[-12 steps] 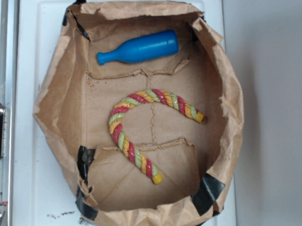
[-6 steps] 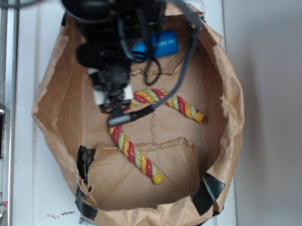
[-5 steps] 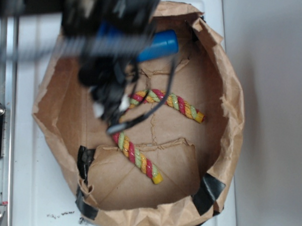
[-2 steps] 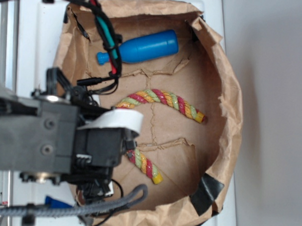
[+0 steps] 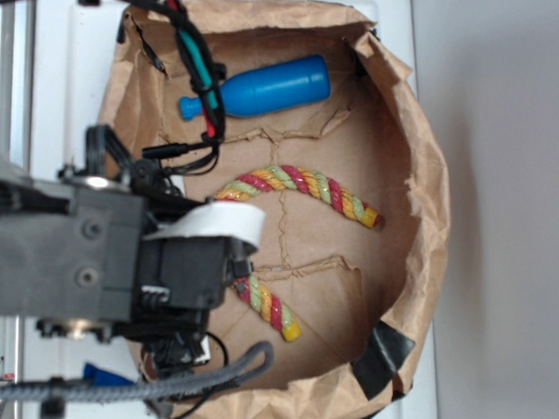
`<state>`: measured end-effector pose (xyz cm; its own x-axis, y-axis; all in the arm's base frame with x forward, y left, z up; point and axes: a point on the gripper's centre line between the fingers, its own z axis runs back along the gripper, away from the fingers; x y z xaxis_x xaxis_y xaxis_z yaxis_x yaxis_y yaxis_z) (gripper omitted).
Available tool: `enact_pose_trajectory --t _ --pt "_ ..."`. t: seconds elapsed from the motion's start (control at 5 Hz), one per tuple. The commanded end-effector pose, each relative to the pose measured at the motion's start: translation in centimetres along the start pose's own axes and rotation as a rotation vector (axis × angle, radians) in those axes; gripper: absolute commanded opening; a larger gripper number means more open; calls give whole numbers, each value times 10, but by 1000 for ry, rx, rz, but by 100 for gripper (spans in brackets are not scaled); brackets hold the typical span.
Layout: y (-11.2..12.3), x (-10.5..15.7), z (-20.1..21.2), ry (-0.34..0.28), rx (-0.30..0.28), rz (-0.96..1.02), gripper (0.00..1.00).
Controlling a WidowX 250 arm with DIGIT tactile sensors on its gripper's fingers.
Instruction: Grab the multicolored rope.
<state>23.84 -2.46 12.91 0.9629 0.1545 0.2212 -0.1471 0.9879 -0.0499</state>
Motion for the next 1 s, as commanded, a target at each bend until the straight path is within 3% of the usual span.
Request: enact_pose_trajectory --t 0.0,0.2,0.4,0.6,0.8 --pt "-6 9 4 -153 204 103 100" --pt "4 18 -3 -215 124 209 100" --pt "10 18 -9 -194 64 198 100" --pt "4 2 1 -221 52 257 100" --pt "12 -9 12 -243 17 328 100"
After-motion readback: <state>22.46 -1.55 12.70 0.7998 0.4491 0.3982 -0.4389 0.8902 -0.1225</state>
